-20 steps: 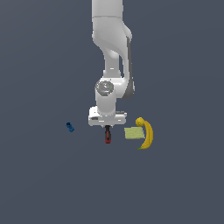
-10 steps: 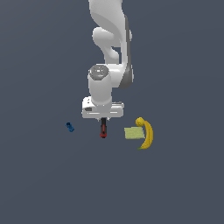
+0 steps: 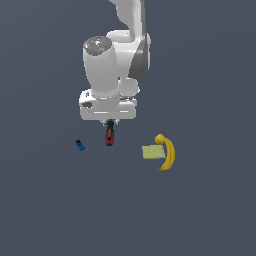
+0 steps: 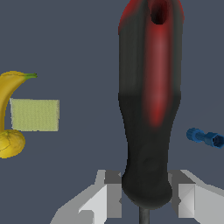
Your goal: Pick up a designated object from a clutter of objects.
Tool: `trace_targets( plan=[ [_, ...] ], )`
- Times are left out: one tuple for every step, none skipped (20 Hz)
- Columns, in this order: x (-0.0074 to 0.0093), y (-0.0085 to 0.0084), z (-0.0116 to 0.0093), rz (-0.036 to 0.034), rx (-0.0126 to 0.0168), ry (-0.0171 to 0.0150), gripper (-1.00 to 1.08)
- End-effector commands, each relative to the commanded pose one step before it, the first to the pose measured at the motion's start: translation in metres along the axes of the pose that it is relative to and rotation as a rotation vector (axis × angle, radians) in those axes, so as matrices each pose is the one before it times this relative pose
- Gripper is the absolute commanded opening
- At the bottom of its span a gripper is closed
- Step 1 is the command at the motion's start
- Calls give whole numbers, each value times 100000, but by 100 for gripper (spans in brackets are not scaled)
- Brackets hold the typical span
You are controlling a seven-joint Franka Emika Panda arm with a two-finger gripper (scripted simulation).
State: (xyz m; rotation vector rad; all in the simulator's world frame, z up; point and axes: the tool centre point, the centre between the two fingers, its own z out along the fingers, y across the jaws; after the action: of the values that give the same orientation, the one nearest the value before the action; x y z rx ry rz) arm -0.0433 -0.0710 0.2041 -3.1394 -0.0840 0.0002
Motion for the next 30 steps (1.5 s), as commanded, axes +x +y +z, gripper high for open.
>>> trace_targets(
  plan=[
    [-23, 648, -2535, -23, 14, 12, -100],
    [9, 259, -980, 0, 0, 0, -100],
    [11, 259, -980, 0, 0, 0, -100],
    [13, 260, -980, 0, 0, 0, -100],
    [15, 261, -981, 0, 0, 0, -100],
    [17, 262, -982, 0, 0, 0, -100],
    [20, 263, -983, 0, 0, 0, -100],
    [23, 264, -985, 0, 0, 0, -100],
    [25, 266, -986, 0, 0, 0, -100],
    [29, 267, -988, 0, 0, 0, -100],
    [32, 269, -990, 0, 0, 0, -100],
    [37, 270, -991, 0, 0, 0, -100],
    [40, 263, -959, 0, 0, 0, -100],
    [36, 247, -920, 33, -60, 4, -100],
    [43, 238, -860, 0, 0, 0, -100],
    [44, 226, -810, 0, 0, 0, -100],
    [45, 213, -760, 0, 0, 0, -100],
    [47, 201, -710, 0, 0, 0, -100],
    [49, 188, -660, 0, 0, 0, -100],
    [50, 175, -609, 0, 0, 0, -100],
    [49, 162, -559, 0, 0, 0, -100],
    [47, 148, -509, 0, 0, 0, -100],
    [44, 134, -458, 0, 0, 0, -100],
    [50, 76, -414, -41, -55, -5, -100],
    [39, 106, -357, 0, 0, 0, -100],
    [36, 92, -306, 0, 0, 0, -100],
    [35, 78, -257, 0, 0, 0, -100],
    [33, 64, -208, 0, 0, 0, -100],
    [31, 51, -161, 0, 0, 0, -100],
    [29, 39, -115, 0, 0, 0, -100]
  ],
)
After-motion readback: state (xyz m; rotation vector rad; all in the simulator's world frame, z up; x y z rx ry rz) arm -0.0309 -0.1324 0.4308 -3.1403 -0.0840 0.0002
